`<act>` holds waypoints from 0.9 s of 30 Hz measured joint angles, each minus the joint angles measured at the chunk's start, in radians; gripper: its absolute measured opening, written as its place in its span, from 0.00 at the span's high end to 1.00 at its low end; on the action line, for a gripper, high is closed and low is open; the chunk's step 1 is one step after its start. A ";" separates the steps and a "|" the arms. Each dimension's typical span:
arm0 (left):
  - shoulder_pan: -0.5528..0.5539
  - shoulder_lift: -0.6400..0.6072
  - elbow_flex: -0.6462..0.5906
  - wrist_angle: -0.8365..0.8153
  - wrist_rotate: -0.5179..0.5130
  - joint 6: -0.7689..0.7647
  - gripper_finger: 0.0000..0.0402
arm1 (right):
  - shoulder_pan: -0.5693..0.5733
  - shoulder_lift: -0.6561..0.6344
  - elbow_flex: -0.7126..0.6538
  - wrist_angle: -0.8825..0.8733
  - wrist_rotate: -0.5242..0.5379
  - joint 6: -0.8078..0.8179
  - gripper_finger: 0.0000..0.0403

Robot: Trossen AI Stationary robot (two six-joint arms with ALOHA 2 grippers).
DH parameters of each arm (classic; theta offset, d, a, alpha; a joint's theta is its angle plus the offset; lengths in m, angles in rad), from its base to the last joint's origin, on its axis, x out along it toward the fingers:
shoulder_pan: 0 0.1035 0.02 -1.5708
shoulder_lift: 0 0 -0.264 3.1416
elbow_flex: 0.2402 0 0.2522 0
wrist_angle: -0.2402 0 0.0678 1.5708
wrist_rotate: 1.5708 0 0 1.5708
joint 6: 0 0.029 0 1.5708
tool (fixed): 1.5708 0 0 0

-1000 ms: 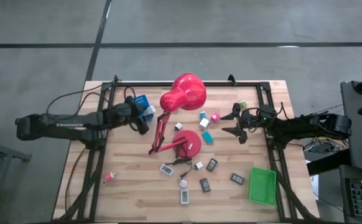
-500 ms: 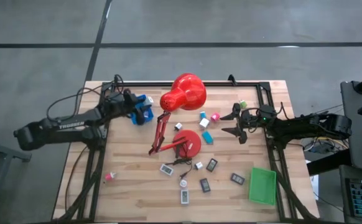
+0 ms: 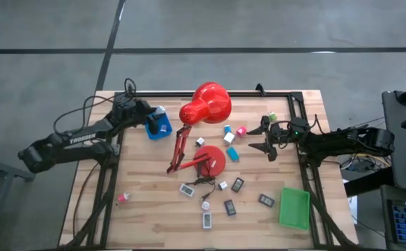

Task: Pick & Place Office items
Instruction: Put the left white charger adapter into the blue bin

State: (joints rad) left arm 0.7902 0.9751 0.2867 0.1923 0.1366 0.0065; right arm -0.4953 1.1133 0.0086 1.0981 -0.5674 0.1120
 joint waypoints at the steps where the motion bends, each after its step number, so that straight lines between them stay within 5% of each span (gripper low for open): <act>1: 0.000 0.007 0.000 -0.011 -0.009 -0.003 0.61 | 0.000 0.000 0.000 0.000 0.000 0.000 0.39; 27: 0.002 0.267 0.036 -0.054 -0.133 -0.048 0.61 | 0.000 0.000 0.000 0.000 0.001 0.000 0.39</act>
State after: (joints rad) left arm 0.7918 1.2424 0.3230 0.1383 0.0032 -0.0414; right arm -0.4955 1.1132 0.0086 1.0985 -0.5667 0.1116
